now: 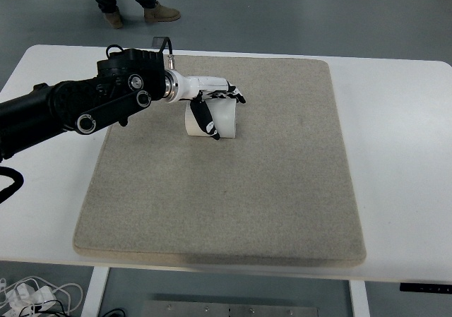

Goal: Upright white cup

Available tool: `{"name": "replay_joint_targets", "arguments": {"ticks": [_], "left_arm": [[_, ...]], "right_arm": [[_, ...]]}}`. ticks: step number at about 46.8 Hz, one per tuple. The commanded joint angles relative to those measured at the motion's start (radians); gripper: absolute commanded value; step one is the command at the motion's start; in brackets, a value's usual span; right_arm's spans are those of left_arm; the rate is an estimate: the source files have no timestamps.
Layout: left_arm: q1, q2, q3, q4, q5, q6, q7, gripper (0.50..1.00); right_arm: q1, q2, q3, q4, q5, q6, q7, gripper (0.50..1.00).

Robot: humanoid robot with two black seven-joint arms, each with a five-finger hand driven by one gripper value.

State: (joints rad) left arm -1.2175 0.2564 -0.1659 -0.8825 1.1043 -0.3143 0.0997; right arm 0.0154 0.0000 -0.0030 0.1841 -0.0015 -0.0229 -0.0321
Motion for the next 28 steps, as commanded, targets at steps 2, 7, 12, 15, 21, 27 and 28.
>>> {"name": "replay_joint_targets", "arguments": {"ticks": [2,7,12,15,21,27,28], "left_arm": [[0.001,0.0,0.002,-0.001,0.008,0.0,0.002,0.786],[0.004,-0.002,0.003,0.0,0.032,0.003,0.002,0.735],[0.004,0.0,0.003,0.0,0.032,0.006,-0.003,0.5],[0.001,0.0,-0.006,0.0,0.025,0.006,-0.003,0.5],[-0.008,-0.002,-0.032,0.01,0.002,0.007,-0.005,0.5],[-0.001,0.014,-0.107,0.016,-0.057,-0.003,-0.008,0.5],[0.003,0.017,-0.115,0.019,-0.07,-0.005,-0.012,0.5]], "right_arm": [[0.0,0.0,0.0,0.0,0.0,0.001,0.0,0.952],[0.0,0.0,0.0,0.0,0.0,0.0,0.0,0.952],[0.0,0.0,0.0,0.0,0.0,0.0,0.0,0.952],[0.0,0.0,0.0,0.0,0.0,0.001,0.0,0.952],[0.0,0.0,0.0,0.0,0.0,0.0,0.0,0.952],[0.0,0.0,0.0,0.0,0.0,0.0,0.0,0.952],[0.0,0.0,0.0,0.0,0.0,0.0,0.0,0.952]]}}
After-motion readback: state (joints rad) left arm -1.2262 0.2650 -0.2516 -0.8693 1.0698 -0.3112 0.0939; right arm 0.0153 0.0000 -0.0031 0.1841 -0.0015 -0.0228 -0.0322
